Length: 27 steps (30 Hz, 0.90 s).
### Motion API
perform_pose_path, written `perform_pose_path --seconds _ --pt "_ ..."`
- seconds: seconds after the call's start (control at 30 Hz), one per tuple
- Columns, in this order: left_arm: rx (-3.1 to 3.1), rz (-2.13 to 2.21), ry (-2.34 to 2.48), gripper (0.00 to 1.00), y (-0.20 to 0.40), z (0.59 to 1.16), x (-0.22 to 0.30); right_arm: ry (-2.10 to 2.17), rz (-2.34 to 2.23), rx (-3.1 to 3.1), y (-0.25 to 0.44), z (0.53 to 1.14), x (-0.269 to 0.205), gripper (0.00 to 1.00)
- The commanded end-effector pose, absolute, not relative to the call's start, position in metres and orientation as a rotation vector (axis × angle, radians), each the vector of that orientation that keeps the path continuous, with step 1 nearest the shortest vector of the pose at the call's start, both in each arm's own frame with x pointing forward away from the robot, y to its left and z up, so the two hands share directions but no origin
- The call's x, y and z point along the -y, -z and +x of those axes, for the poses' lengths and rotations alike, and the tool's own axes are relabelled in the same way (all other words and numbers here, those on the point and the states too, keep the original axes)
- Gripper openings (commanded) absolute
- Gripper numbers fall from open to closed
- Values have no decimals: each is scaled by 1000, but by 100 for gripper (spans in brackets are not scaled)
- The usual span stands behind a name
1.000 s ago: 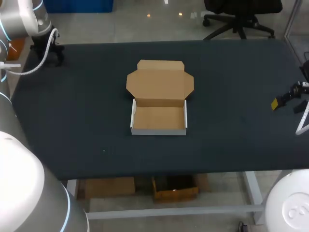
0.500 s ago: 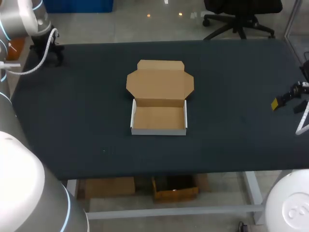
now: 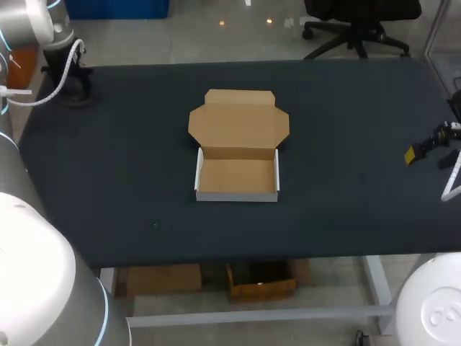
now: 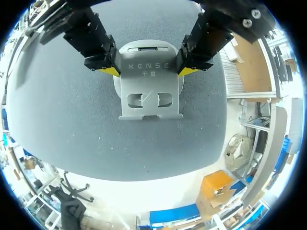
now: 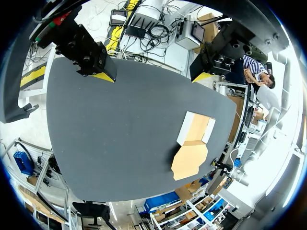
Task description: Assemble the packaging by folding the flat box into shape, placing the metal phone stand inside, and closing the box properly
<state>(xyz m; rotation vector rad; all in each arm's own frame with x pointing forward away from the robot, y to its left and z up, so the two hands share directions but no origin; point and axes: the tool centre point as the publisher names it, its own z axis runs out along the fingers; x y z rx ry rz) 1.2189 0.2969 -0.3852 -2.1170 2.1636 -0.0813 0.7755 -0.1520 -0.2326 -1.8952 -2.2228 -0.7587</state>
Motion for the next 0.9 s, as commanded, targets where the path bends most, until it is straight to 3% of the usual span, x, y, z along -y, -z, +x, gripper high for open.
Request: perform_pose_path --seconds 0.03,0.37,0.9 --pt "-2194 -2148 -6 0 369 1213 -295 756 -1892 2221 231 775 153 100" --pt "-2194 -2134 28 0 359 1197 -295 787 -1873 2232 230 775 154 100" --pt "-2233 -2045 133 0 345 1168 -276 1135 -1394 2515 215 790 158 100"
